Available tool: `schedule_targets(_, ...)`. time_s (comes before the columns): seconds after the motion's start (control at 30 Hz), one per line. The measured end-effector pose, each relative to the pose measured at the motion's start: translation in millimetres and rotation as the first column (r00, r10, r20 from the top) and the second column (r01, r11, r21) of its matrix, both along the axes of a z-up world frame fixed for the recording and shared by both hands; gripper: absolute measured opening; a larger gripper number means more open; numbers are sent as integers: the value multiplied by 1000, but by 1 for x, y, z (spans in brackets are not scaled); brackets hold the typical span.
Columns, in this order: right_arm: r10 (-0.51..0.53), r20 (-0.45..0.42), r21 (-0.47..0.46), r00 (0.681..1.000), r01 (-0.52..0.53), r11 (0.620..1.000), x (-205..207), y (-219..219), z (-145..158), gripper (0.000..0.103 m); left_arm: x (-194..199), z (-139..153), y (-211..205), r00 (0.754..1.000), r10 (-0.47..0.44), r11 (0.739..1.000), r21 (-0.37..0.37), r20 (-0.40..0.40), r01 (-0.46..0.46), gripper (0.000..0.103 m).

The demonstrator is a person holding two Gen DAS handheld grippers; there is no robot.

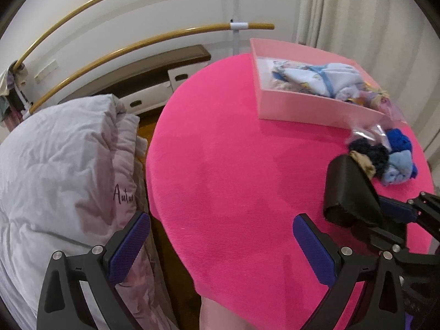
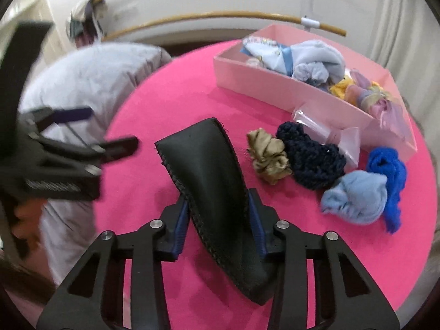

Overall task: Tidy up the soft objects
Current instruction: 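Grasp the black pouch by its edge with the right gripper and lift it, then lower the left gripper and grasp the beige satin scrunchie while the right holds the pouch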

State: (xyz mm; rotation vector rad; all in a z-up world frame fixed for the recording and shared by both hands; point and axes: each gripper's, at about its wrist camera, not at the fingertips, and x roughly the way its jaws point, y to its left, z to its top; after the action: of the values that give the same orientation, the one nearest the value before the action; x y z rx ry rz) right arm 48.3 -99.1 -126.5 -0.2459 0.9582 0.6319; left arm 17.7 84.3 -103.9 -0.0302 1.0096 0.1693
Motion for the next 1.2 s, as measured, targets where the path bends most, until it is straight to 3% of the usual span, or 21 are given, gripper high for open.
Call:
schedule_targets(0.1, -35, 60, 15, 998, 34, 999, -7, -5, 17, 35, -5, 6, -9, 1000, -20, 1000, 3, 13, 20, 103)
schedule_targets(0.33, -243, 67, 47, 968, 241, 969, -13, -48, 38, 35, -11, 22, -41, 994, -95, 995, 11, 47, 95, 103)
schedule_targets(0.43, -341, 29, 75, 940, 338, 938, -13, -75, 38, 35, -9, 26, -59, 989, -138, 990, 15, 50, 137, 103)
schedule_targets(0.6, -483, 81, 62, 872, 479, 876, -15, -114, 40, 36, 6, 20, -82, 980, -194, 981, 14, 35, 194, 103)
schedule_targets(0.83, -583, 70, 92, 809, 577, 811, -10, -151, 38, 37, 37, 3, -102, 974, -228, 974, 2, -8, 228, 103)
schedule_targets(1.07, -622, -1, 106, 783, 618, 779, 3, -169, 21, 37, 74, -21, -112, 972, -229, 973, -32, -53, 227, 100)
schedule_targets(1.1, -625, -6, 105, 780, 622, 776, 5, -171, 20, 37, 77, -25, -113, 972, -226, 974, -35, -61, 224, 95)
schedule_targets(1.17, -629, -15, 106, 777, 627, 772, 6, -171, 18, 37, 83, -32, -114, 971, -225, 974, -46, -83, 221, 74)
schedule_targets(1.2, -631, -18, 106, 776, 629, 770, 7, -171, 16, 37, 85, -37, -115, 969, -225, 974, -56, -102, 220, 57)
